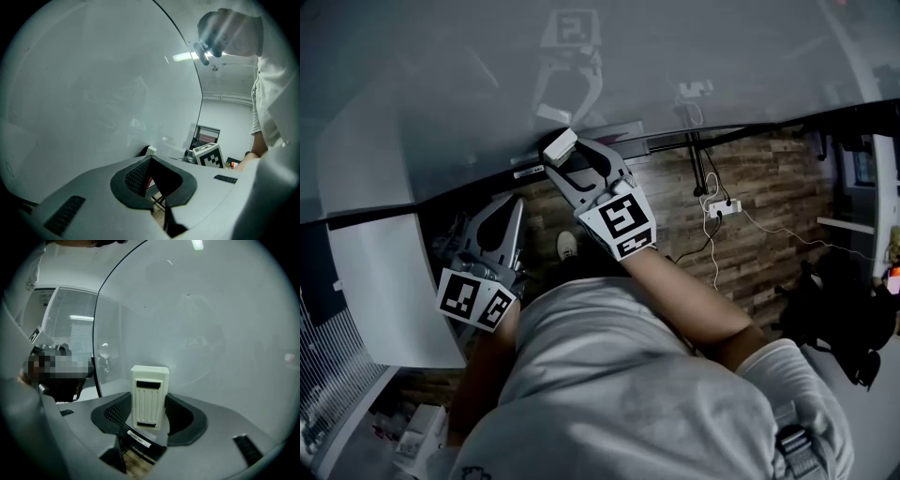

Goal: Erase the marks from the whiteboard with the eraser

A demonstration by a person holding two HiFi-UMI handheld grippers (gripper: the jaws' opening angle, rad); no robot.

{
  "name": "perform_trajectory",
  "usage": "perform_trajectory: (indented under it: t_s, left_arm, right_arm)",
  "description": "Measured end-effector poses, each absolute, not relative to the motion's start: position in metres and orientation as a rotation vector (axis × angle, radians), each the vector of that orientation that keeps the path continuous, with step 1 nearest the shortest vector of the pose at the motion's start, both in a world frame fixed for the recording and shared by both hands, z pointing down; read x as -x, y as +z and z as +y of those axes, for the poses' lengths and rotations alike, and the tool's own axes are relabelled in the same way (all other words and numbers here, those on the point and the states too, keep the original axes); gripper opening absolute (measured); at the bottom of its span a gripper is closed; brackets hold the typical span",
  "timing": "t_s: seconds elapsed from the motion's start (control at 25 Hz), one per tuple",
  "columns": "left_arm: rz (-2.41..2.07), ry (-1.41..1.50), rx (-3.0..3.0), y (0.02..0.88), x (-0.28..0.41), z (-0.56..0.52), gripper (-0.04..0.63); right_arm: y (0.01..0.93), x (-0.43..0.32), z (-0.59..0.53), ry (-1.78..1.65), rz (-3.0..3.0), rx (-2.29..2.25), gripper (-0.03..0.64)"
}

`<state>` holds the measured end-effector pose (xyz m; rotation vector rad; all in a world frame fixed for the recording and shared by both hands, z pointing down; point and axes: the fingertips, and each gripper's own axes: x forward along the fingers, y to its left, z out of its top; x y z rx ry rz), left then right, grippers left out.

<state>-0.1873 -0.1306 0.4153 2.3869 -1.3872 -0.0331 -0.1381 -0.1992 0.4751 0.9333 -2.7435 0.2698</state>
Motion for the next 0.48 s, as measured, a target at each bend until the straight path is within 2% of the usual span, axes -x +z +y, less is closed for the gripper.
perform_trajectory:
  t_s: [0.48]
  left_arm:
    - [-1.293,-0.026,-2.472,0.406,0.157,-0.159,0.006]
  right_arm:
    - [0.486,0.050,-0.230,0.248,-2.605,-1.129,0.233]
